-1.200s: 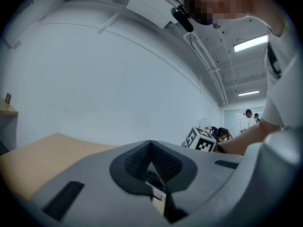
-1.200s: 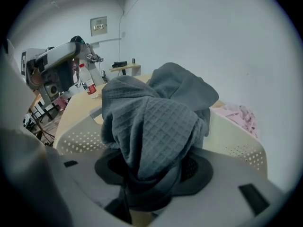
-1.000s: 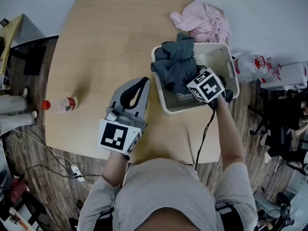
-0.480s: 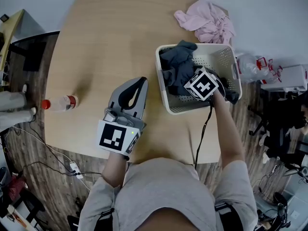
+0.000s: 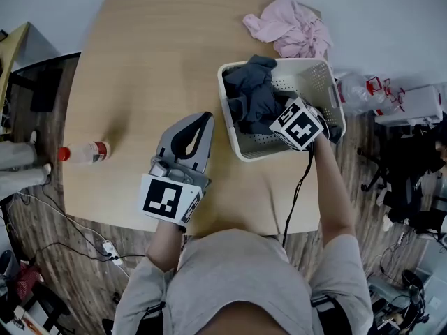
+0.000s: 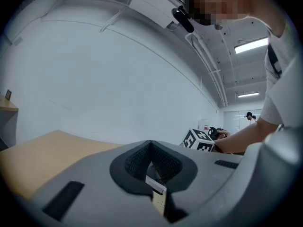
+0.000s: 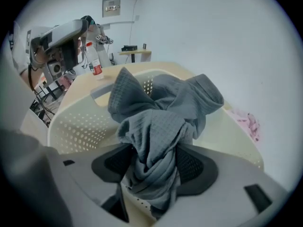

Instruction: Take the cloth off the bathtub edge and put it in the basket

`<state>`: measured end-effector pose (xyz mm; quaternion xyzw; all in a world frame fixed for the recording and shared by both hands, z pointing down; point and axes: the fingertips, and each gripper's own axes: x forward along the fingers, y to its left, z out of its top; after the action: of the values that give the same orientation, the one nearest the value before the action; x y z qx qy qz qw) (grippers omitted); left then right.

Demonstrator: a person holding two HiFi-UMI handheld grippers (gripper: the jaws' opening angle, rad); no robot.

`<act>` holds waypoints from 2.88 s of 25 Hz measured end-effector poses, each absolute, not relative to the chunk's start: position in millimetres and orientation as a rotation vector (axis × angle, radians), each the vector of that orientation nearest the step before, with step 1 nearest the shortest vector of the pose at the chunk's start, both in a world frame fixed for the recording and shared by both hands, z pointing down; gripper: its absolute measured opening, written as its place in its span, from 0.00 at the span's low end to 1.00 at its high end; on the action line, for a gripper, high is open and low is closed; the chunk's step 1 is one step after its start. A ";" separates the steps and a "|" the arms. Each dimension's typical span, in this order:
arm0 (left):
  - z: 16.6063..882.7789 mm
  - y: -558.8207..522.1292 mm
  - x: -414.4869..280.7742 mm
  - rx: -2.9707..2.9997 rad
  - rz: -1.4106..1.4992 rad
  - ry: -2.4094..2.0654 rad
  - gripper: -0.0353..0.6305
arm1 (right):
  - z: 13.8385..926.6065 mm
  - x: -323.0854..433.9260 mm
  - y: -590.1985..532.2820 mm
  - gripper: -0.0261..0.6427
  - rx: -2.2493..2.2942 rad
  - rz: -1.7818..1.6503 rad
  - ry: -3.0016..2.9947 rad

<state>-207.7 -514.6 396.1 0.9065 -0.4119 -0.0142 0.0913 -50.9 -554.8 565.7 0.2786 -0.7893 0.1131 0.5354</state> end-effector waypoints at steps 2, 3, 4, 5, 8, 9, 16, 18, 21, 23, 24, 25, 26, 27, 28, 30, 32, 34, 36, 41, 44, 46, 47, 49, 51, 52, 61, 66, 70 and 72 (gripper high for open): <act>393.8 -510.9 -203.3 2.702 -0.043 -1.218 0.05 | 552.4 -51.8 -552.7 0.48 0.696 0.254 -1.924; 392.4 -508.6 -200.9 2.707 -0.042 -1.217 0.05 | 545.4 -51.6 -551.5 0.48 0.719 0.256 -1.952; 390.8 -506.1 -198.4 2.713 -0.040 -1.217 0.05 | 538.5 -51.1 -550.0 0.48 0.745 0.267 -1.984; 389.1 -503.4 -195.9 2.719 -0.038 -1.218 0.05 | 531.6 -50.6 -548.4 0.47 0.774 0.286 -2.021; 383.2 -494.4 -187.5 2.733 -0.034 -1.223 0.05 | 509.3 -46.6 -543.4 0.28 0.893 0.340 -2.142; 380.9 -491.4 -184.1 2.738 -0.033 -1.226 0.05 | 501.5 -44.3 -541.5 0.17 0.941 0.346 -2.180; 363.4 -462.4 -151.6 2.790 -0.022 -1.230 0.05 | 452.1 -25.5 -509.7 0.05 1.204 0.354 -2.405; 357.6 -452.0 -141.9 2.805 -0.020 -1.232 0.05 | 439.0 -19.8 -496.5 0.05 1.255 0.337 -2.438; 348.2 -434.9 -126.3 2.830 -0.023 -1.231 0.05 | 419.3 -8.3 -476.2 0.05 1.328 0.285 -2.464; 342.3 -422.5 -115.8 2.845 -0.026 -1.228 0.05 | 406.4 0.2 -461.1 0.05 1.365 0.259 -2.483; 339.6 -416.2 -110.8 2.852 -0.028 -1.228 0.05 | 400.4 4.0 -453.1 0.05 1.380 0.247 -2.492; 337.1 -409.7 -106.1 2.858 -0.029 -1.228 0.05 | 394.7 7.4 -445.0 0.05 1.392 0.236 -2.501; 334.7 -403.2 -101.5 2.864 -0.029 -1.228 0.05 | 389.4 10.7 -436.8 0.05 1.402 0.224 -2.508; 332.3 -396.6 -96.8 2.871 -0.028 -1.228 0.05 | 384.3 14.0 -428.7 0.05 1.412 0.211 -2.514; 329.8 -389.8 -92.2 2.878 -0.028 -1.227 0.05 | 379.3 17.4 -420.8 0.05 1.421 0.199 -2.520; 324.5 -376.3 -83.5 2.893 -0.026 -1.227 0.05 | 369.4 24.0 -405.0 0.05 1.437 0.179 -2.535; 319.2 -362.7 -75.6 2.908 -0.029 -1.228 0.05 | 359.7 30.2 -388.6 0.05 1.454 0.168 -2.556; 314.4 -348.9 -67.5 2.921 -0.035 -1.228 0.05 | 351.0 36.9 -372.0 0.05 1.472 0.152 -2.570; 310.2 -335.3 -59.3 2.933 -0.039 -1.227 0.05 | 343.8 43.8 -356.3 0.05 1.491 0.129 -2.575; 301.0 -302.3 -37.6 2.962 -0.042 -1.219 0.05 | 330.0 60.3 -318.2 0.05 1.518 0.092 -2.589; 295.8 -281.2 -24.7 2.979 -0.049 -1.213 0.05 | 323.7 71.9 -294.6 0.05 1.540 0.072 -2.592; 293.7 -268.1 -16.5 2.987 -0.052 -1.213 0.05 | 320.6 79.3 -280.1 0.05 1.549 0.063 -2.598; 293.1 -262.2 -12.6 2.990 -0.052 -1.215 0.05 | 319.6 82.7 -273.5 0.05 1.551 0.059 -2.602; 292.7 -250.7 -4.8 2.996 -0.052 -1.217 0.05 | 318.4 88.8 -261.1 0.06 1.551 0.048 -2.611; 292.9 -239.6 2.3 3.001 -0.049 -1.219 0.05 | 317.9 94.2 -249.2 0.06 1.551 0.039 -2.616; 292.8 -234.4 5.4 3.002 -0.048 -1.219 0.05 | 317.4 96.4 -243.2 0.06 1.553 0.037 -2.620; 291.3 -207.3 23.3 3.010 -0.046 -1.230 0.05 | 315.2 108.6 -208.0 0.06 1.573 0.019 -2.640; 289.8 -201.0 27.2 3.014 -0.040 -1.231 0.05 | 310.0 110.1 -201.1 0.06 1.575 0.010 -2.657; 289.2 -196.9 27.3 3.017 -0.039 -1.231 0.05 | 307.0 108.6 -197.2 0.06 1.582 -0.004 -2.664; 289.1 -195.3 26.3 3.017 -0.038 -1.233 0.05 | 306.0 107.1 -195.3 0.06 1.585 -0.004 -2.669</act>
<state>26.3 -195.3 289.1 0.9240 -0.3777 -0.0116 -0.0588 107.1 -195.3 306.0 0.5105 -0.8597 -0.0013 0.0186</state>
